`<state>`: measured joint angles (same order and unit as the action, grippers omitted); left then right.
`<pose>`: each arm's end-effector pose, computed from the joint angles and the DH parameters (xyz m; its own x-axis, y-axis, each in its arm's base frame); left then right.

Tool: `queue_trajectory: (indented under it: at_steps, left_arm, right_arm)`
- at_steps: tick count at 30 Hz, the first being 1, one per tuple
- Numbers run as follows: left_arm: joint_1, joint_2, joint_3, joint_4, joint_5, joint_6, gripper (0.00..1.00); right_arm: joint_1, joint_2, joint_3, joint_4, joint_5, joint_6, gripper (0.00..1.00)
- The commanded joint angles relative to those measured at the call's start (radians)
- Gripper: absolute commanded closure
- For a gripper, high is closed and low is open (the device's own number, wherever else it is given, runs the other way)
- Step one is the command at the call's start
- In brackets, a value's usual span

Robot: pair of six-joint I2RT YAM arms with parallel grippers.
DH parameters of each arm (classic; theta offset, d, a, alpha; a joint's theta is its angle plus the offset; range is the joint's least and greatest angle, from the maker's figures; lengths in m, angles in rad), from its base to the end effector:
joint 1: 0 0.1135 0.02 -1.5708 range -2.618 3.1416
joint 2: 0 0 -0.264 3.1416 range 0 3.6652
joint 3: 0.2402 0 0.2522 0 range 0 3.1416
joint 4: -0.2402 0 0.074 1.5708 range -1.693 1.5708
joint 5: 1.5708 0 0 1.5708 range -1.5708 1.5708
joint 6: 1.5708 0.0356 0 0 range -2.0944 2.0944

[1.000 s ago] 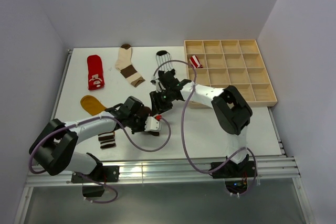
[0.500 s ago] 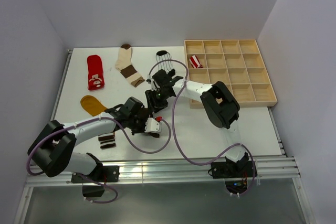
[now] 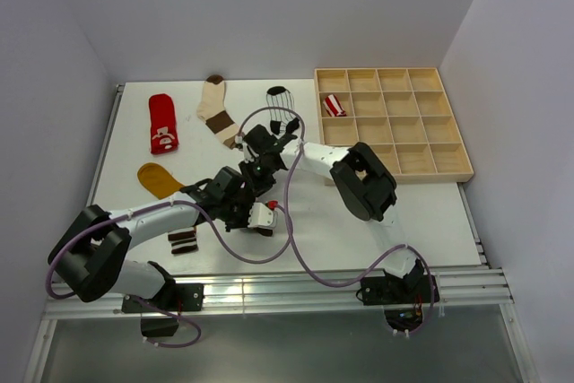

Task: Roll the socks
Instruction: Roll the sock at the center of the board.

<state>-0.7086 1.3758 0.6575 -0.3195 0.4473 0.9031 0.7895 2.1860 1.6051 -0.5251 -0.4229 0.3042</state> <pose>0.1773 -0.1722 0.1651 0.1869 0.7723 -0.6072 0.9801 -0.1048 0.1683 0.3120 0.3353 0.1497 -0.8333 -0.4523 -0.3178 -0.5528 0.6782 0.4843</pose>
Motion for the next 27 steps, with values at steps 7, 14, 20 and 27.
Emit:
queue_trajectory:
  at_steps: [7, 14, 20, 27]
  left_arm:
    - [-0.011, -0.009, 0.005, -0.003, 0.016, -0.01, 1.0]
    - [-0.011, -0.05, 0.03, -0.047, 0.034, -0.032, 1.0]
    - [0.018, 0.026, 0.118, -0.13, 0.108, -0.052, 1.0]
    - [0.089, 0.193, 0.246, -0.323, 0.214, 0.026, 1.0]
  right_arm:
    - [-0.009, -0.001, -0.069, -0.007, 0.205, 0.042, 1.0]
    - [-0.088, -0.097, -0.18, 0.042, 0.283, 0.076, 1.0]
    - [-0.116, -0.12, -0.218, 0.045, 0.311, 0.069, 1.0]
    - [-0.124, -0.132, -0.237, 0.062, 0.331, 0.064, 1.0]
